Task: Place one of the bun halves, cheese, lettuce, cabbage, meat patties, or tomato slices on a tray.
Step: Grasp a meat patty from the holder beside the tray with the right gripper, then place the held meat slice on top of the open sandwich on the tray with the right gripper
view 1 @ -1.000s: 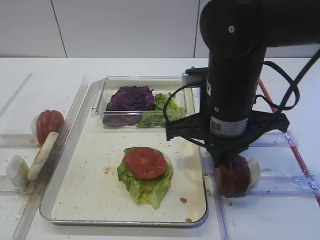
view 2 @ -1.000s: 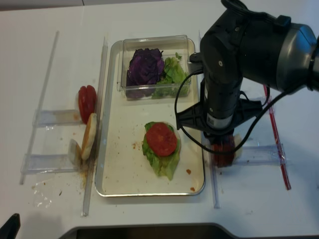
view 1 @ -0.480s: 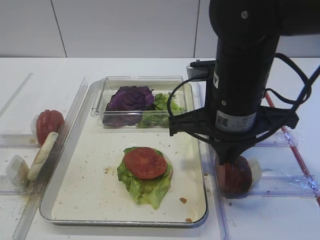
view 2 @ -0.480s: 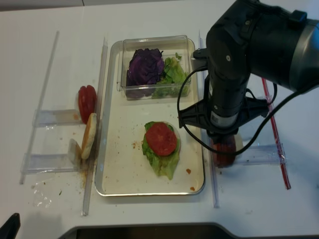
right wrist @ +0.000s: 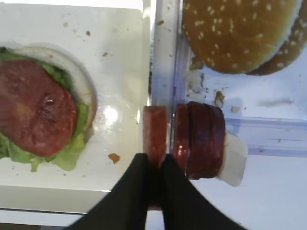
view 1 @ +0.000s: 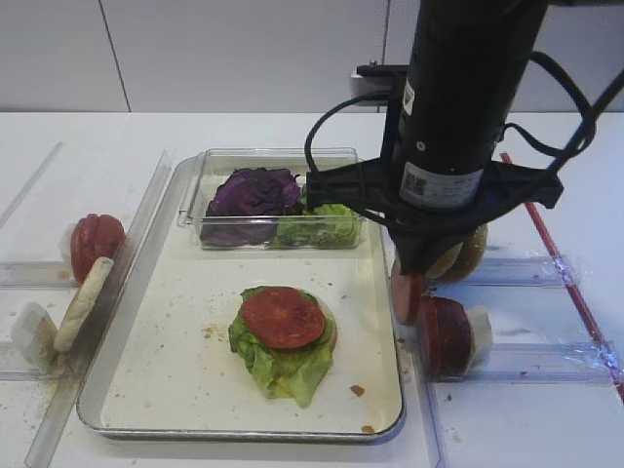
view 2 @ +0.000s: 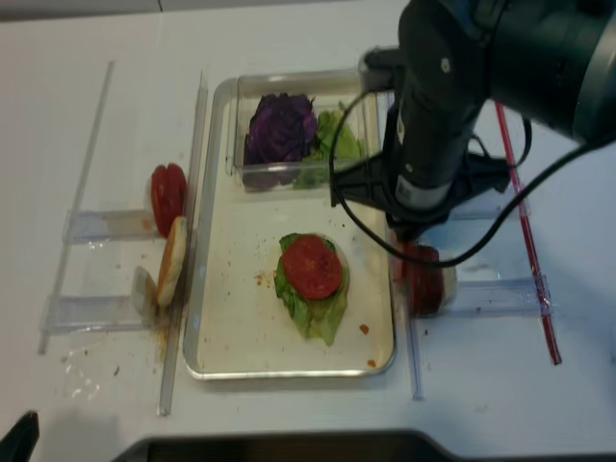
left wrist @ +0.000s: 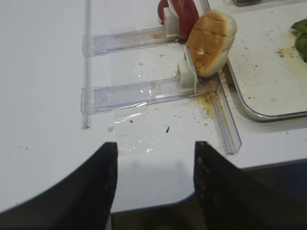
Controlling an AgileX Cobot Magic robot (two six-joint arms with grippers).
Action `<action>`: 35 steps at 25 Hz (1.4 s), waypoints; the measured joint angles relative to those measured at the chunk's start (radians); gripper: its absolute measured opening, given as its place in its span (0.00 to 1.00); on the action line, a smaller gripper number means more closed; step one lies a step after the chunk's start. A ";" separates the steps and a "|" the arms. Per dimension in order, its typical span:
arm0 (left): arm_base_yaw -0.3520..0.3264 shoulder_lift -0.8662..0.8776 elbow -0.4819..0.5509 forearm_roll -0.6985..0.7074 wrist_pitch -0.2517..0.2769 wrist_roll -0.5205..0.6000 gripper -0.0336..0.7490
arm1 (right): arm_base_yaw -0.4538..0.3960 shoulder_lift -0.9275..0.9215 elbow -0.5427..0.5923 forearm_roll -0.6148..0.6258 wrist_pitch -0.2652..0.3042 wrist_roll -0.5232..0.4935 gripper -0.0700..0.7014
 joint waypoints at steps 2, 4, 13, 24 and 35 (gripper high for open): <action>0.000 0.000 0.000 0.000 0.000 0.000 0.49 | 0.000 0.000 -0.020 0.004 0.000 -0.013 0.21; 0.000 0.000 0.000 0.000 0.000 0.000 0.49 | 0.000 -0.004 -0.027 0.014 0.000 -0.018 0.21; 0.000 0.000 0.000 0.000 0.000 0.000 0.49 | 0.000 -0.055 -0.029 0.090 0.007 -0.068 0.21; 0.000 0.000 0.000 0.000 0.000 -0.002 0.49 | 0.000 -0.062 -0.029 0.220 0.011 -0.125 0.21; 0.000 0.000 0.000 0.000 0.000 -0.002 0.49 | 0.000 -0.062 -0.029 0.325 -0.053 -0.168 0.21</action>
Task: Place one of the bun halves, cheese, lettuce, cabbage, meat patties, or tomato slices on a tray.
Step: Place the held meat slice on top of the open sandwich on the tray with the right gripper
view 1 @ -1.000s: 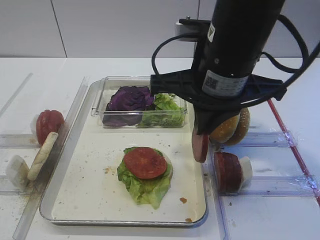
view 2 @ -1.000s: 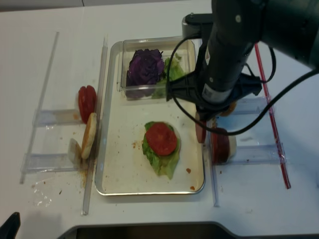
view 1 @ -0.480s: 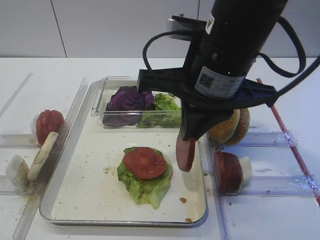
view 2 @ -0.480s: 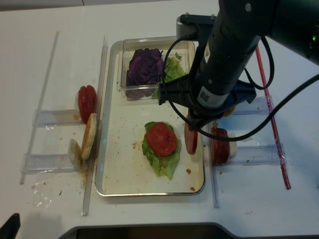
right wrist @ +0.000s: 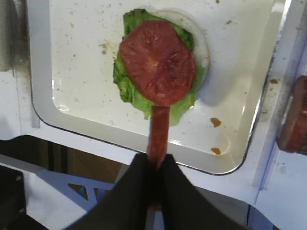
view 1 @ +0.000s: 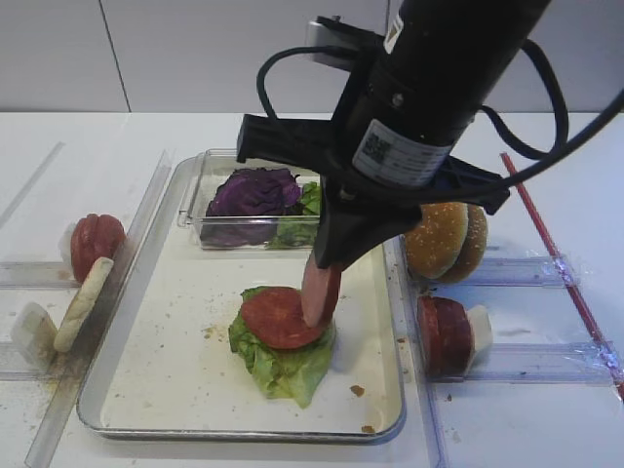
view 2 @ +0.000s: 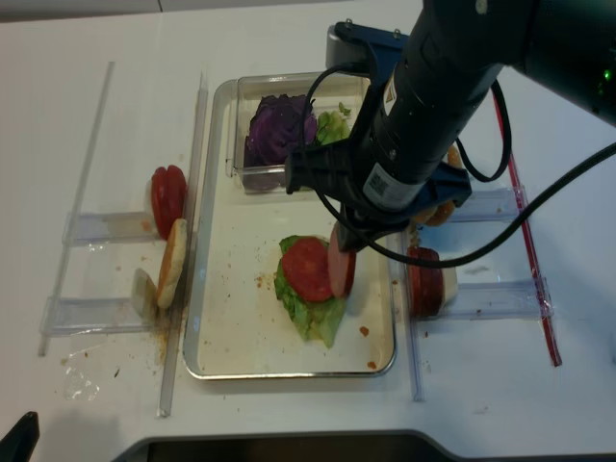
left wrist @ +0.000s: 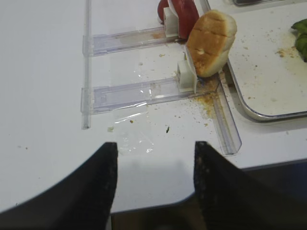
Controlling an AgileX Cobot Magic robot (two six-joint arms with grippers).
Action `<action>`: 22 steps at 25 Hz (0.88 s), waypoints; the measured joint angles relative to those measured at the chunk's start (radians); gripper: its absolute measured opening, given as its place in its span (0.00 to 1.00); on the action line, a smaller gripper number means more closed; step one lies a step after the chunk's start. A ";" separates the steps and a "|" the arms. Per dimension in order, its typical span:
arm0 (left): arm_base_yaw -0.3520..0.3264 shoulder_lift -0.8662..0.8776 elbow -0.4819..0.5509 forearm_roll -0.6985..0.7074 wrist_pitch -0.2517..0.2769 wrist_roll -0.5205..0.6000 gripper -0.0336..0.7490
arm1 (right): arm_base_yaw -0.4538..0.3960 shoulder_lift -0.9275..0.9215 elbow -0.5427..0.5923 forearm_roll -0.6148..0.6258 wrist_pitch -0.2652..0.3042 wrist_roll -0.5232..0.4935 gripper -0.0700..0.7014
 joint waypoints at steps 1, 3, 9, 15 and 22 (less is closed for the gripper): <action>0.000 0.000 0.000 0.000 0.000 0.000 0.49 | 0.000 0.000 0.000 0.007 -0.005 -0.002 0.21; 0.000 0.000 0.000 0.000 0.000 0.000 0.49 | 0.000 0.000 0.000 0.014 -0.007 -0.004 0.21; 0.000 0.000 0.000 0.000 0.000 0.000 0.49 | 0.000 0.000 0.000 0.026 -0.046 -0.006 0.21; 0.000 0.000 0.000 0.000 0.000 0.000 0.49 | 0.000 0.032 0.000 0.101 -0.059 -0.037 0.21; 0.000 0.000 0.000 0.000 0.000 0.000 0.49 | 0.011 0.078 0.000 0.170 -0.095 -0.080 0.21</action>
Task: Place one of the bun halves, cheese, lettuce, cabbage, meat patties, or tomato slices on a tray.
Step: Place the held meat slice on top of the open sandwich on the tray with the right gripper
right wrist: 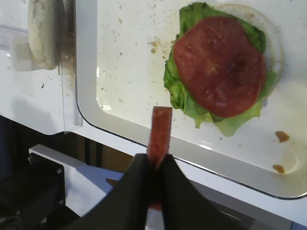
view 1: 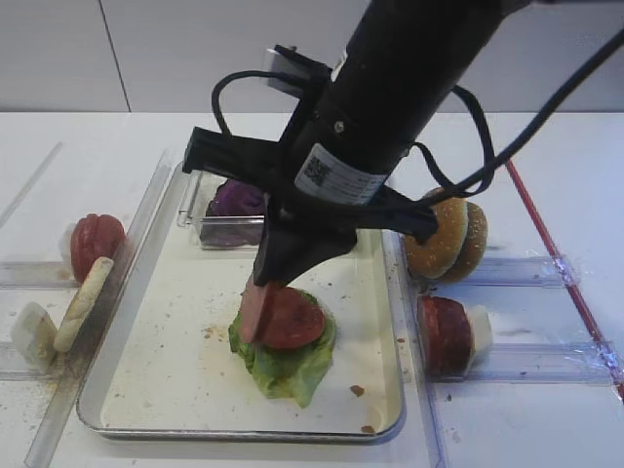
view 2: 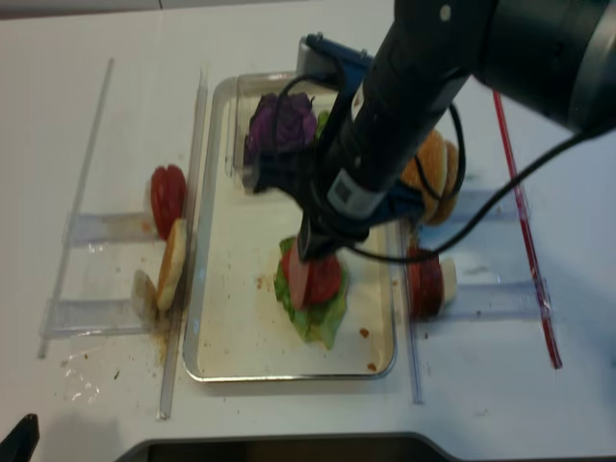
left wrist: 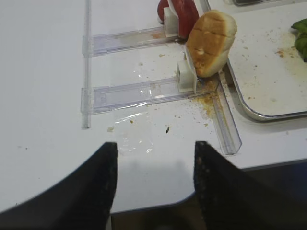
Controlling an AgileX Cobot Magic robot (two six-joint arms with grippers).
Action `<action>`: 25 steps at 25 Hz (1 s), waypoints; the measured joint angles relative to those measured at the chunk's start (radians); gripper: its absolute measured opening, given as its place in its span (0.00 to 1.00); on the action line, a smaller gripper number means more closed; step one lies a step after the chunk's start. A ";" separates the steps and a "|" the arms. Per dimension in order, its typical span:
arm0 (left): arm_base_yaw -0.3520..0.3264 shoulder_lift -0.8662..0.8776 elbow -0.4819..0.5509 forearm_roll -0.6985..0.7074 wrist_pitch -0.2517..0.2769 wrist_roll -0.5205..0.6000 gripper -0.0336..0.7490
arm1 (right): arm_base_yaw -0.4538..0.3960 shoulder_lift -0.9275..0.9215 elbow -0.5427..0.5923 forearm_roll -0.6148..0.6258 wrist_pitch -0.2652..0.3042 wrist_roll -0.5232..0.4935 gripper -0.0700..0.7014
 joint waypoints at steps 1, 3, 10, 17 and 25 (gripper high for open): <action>0.000 0.000 0.000 0.000 0.000 0.000 0.49 | 0.004 0.007 0.000 0.002 -0.002 -0.004 0.21; 0.000 0.000 0.000 0.000 -0.002 0.000 0.49 | 0.008 0.022 0.000 0.008 -0.009 -0.013 0.21; 0.000 0.000 0.000 0.000 -0.002 0.000 0.49 | 0.009 0.060 0.000 0.024 -0.086 -0.029 0.21; 0.000 0.000 0.000 0.000 -0.002 0.000 0.49 | 0.009 0.067 0.000 0.011 -0.136 -0.031 0.21; 0.000 0.000 0.000 0.000 -0.002 0.000 0.49 | 0.009 0.086 0.000 0.003 -0.140 -0.031 0.21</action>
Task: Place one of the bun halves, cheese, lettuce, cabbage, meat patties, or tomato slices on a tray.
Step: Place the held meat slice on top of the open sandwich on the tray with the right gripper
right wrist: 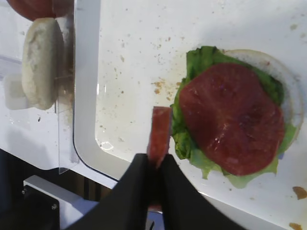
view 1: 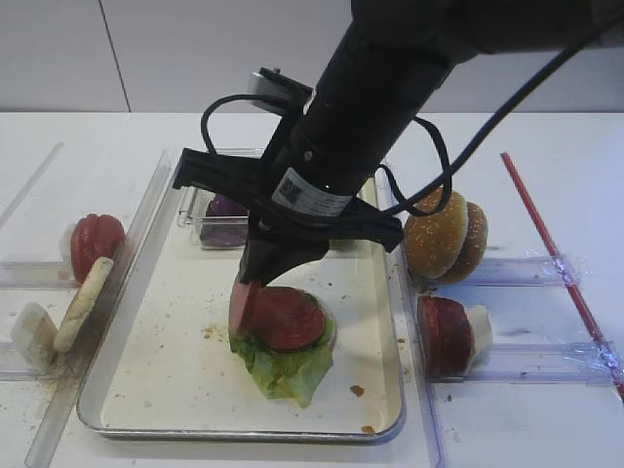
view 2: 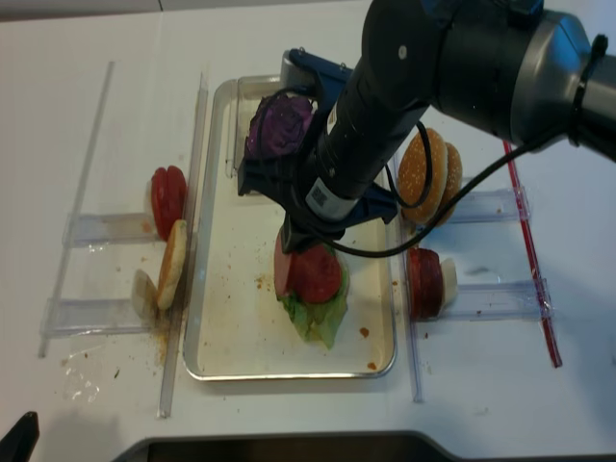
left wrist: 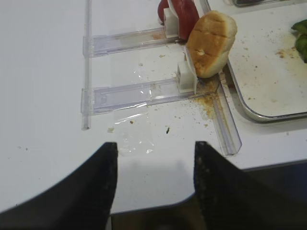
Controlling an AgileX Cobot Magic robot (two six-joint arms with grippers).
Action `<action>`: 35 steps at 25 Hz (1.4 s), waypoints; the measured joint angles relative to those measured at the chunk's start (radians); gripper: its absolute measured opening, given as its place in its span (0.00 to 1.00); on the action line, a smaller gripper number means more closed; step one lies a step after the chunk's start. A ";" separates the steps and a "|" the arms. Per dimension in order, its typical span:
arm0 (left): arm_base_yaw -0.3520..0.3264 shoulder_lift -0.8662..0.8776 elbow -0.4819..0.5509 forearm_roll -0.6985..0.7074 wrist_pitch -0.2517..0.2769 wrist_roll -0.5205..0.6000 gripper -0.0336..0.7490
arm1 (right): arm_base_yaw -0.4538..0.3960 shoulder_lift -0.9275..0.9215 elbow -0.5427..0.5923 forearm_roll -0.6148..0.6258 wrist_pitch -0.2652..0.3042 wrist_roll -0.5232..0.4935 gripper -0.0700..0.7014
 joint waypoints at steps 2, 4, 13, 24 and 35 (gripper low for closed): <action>0.000 0.000 0.000 0.000 0.000 0.000 0.49 | 0.000 0.010 0.000 0.000 0.000 0.002 0.21; 0.000 0.000 0.000 0.000 0.000 0.000 0.49 | 0.000 0.018 0.000 0.000 0.000 0.002 0.21; 0.000 0.000 0.000 0.000 0.000 0.000 0.49 | 0.000 0.027 0.000 -0.008 0.002 0.015 0.21; 0.000 0.000 0.000 0.000 0.000 0.000 0.49 | 0.000 0.027 0.000 -0.012 0.006 0.021 0.21; 0.000 0.000 0.000 0.000 0.000 0.000 0.49 | 0.000 0.031 0.000 -0.016 0.009 0.021 0.21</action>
